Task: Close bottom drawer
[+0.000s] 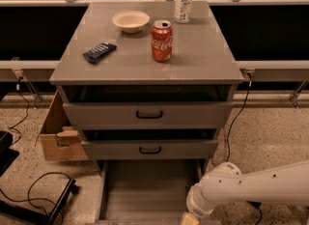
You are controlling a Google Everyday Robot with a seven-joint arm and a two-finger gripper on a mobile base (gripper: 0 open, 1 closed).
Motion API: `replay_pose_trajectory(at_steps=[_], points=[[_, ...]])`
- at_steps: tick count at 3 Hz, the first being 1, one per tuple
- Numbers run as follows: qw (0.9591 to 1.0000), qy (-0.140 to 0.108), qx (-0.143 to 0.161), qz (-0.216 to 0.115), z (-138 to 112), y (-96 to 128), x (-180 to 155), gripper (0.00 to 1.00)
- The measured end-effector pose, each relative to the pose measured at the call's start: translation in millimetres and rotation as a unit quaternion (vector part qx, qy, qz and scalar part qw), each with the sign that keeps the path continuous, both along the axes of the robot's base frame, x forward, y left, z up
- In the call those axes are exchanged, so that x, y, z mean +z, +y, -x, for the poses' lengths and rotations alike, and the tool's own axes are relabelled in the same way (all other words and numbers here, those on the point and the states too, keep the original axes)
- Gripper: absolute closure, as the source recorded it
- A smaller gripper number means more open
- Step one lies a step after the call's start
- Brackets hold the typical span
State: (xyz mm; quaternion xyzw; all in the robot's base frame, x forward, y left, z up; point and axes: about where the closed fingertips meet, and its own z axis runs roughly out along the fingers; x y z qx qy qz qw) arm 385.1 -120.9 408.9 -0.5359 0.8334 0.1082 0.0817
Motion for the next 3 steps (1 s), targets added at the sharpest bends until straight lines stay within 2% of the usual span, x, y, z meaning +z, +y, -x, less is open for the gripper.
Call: replay_pose_trajectory(at_steps=[1,2,3], points=[[0.9995,0.031,0.003,-0.009,15.9,11.5,-36.5,0.0],[0.9969,0.076,-0.001,-0.017,34.8,24.4,-93.5,0.14],[0.9923,0.122,-0.006,-0.022,53.3,39.2,-158.8,0.37]])
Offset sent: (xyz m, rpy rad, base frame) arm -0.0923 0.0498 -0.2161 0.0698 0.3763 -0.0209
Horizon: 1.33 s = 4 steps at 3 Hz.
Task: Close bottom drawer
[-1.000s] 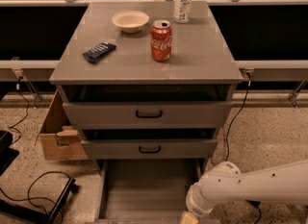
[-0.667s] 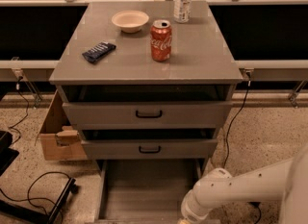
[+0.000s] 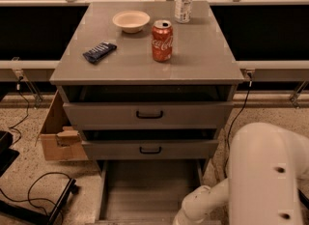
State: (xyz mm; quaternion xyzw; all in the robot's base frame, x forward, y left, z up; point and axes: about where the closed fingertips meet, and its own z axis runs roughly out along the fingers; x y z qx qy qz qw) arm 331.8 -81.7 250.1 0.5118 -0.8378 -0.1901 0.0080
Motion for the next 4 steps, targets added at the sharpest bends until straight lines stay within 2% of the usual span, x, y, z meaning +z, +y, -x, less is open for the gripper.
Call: replay_pose_trajectory(at_steps=[1,2,3,4], points=[[0.999,0.045,0.004,0.005,14.7,23.7,-66.2,0.61],[0.9974,0.07,0.009,0.01,25.7,38.6,-107.2,0.84],[0.9973,0.073,0.009,0.006,24.9,51.7,-136.6,1.0],[0.9982,0.06,0.005,-0.004,14.0,58.7,-149.5,1.0]])
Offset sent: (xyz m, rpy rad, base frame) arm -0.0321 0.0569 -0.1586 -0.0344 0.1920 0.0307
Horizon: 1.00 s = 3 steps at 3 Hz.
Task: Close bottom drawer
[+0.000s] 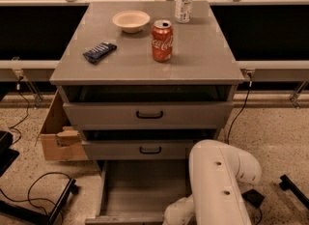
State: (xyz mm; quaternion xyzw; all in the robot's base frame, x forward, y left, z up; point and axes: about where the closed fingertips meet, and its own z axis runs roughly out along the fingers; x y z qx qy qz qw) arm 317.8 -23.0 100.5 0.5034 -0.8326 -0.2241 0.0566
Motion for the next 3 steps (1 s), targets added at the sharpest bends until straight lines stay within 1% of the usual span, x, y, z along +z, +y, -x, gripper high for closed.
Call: replay_pose_trajectory(at_steps=[1,2,3], points=[[0.9995,-0.032,-0.001,-0.002,-26.7,-0.7,1.3,1.0],[0.997,-0.077,0.001,-0.001,-69.6,-5.3,13.7,1.0],[0.9916,-0.129,0.012,0.003,-120.0,-3.7,34.5,1.0]])
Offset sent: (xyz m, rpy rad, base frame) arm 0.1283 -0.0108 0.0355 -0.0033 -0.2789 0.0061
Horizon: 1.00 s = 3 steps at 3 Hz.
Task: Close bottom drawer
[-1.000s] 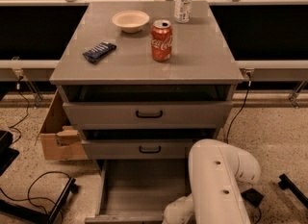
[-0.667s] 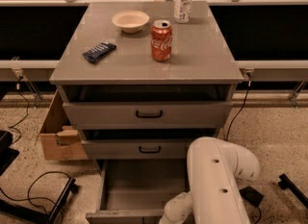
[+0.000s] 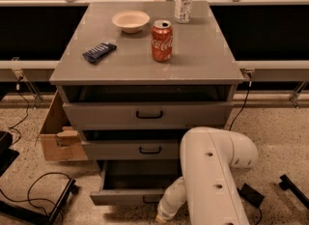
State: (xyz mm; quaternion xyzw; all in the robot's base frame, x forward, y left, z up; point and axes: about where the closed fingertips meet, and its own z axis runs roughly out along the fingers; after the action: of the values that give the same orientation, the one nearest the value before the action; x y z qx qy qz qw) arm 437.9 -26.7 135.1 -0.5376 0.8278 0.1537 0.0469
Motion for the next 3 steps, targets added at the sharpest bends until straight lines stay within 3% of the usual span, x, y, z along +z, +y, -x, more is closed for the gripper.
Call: replay_pose_trajectory(at_steps=[1,3], points=[[1.0,0.0,0.0,0.0,0.0,0.0,0.0,1.0],[0.9993,-0.017,-0.009,0.03,-54.0,-36.6,-17.0,1.0]])
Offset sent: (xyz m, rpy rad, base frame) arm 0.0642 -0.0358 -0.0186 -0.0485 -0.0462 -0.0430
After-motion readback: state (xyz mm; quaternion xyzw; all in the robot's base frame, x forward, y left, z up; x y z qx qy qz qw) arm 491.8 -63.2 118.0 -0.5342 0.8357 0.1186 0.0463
